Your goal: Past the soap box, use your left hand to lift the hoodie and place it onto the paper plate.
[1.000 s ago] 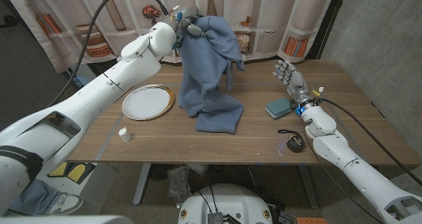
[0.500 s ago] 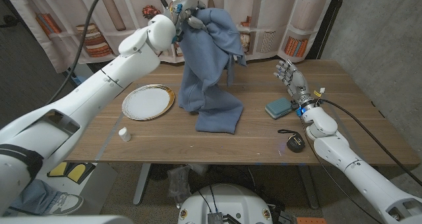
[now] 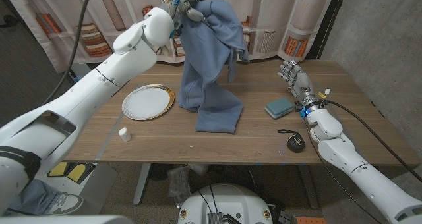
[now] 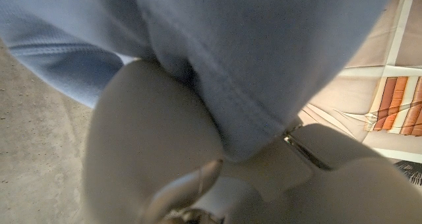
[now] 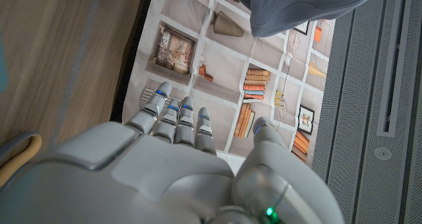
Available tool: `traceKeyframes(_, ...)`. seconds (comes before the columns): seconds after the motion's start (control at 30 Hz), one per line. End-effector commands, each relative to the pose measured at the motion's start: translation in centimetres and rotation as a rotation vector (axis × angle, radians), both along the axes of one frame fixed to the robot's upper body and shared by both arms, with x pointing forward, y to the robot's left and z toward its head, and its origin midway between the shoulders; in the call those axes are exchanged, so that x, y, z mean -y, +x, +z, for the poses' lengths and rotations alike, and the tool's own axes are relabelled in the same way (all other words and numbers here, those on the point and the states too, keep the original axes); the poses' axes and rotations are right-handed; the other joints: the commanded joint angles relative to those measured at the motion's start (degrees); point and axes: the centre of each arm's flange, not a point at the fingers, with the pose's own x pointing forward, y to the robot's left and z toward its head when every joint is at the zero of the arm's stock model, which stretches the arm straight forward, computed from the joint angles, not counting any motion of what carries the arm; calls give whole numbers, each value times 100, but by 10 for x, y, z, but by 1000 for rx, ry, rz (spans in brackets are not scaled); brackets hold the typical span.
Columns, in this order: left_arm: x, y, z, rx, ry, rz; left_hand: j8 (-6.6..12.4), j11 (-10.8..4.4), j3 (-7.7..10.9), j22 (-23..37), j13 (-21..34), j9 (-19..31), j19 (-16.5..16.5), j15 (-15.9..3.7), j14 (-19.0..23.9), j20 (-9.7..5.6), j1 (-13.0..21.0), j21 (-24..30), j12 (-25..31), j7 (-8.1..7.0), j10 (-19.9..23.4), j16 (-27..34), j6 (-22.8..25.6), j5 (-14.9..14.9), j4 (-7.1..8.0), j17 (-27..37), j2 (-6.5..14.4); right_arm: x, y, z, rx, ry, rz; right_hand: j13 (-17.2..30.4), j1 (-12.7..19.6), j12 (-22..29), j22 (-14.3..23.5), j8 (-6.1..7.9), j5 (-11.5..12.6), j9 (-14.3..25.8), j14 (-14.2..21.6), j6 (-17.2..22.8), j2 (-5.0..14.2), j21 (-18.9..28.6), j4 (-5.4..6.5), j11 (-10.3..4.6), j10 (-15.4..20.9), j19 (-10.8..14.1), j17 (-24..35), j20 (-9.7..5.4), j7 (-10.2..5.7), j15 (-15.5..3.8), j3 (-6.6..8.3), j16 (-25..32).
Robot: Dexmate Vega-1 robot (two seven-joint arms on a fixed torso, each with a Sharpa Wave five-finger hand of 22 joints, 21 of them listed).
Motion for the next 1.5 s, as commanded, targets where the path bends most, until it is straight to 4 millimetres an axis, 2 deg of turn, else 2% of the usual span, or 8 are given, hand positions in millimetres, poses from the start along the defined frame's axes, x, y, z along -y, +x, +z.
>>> traceKeyframes(0.03,4,-22,13,51,5,-29,32,-18,294,8,19,17,-52,-566,342,-92,1110,63,-22,600,37,-18,661,26,225,36,1182,2,-10,0,2,-4,-13,20,35,32,29,15,-17,13,56,66,31,-23,-44,18,54,48,11,8,20,9,13,10)
traceKeyframes(0.6,-11,-40,15,57,-20,-70,28,1,332,-13,44,6,-128,-568,356,-90,1089,162,-73,606,58,-73,660,26,227,93,1167,1,-8,-6,-13,0,-8,20,36,31,30,13,-16,12,55,65,36,-54,-48,34,59,61,11,8,16,10,9,5)
traceKeyframes(1.1,-52,-52,3,61,-100,-45,38,-5,368,-37,82,12,-174,-574,376,-83,1078,247,-110,626,68,-114,670,28,222,141,1149,-6,5,-10,-37,-2,14,20,35,28,31,13,-16,12,59,65,42,-80,-50,33,59,68,11,9,15,16,5,4)
traceKeyframes(1.5,-72,-51,-6,65,-162,-27,33,-26,402,-57,97,-3,-217,-576,389,-78,1063,323,-151,602,86,-154,679,29,223,182,1136,-6,11,-9,-52,-9,23,21,36,27,32,11,-16,12,56,62,44,-99,-54,29,60,75,10,8,21,14,2,1)
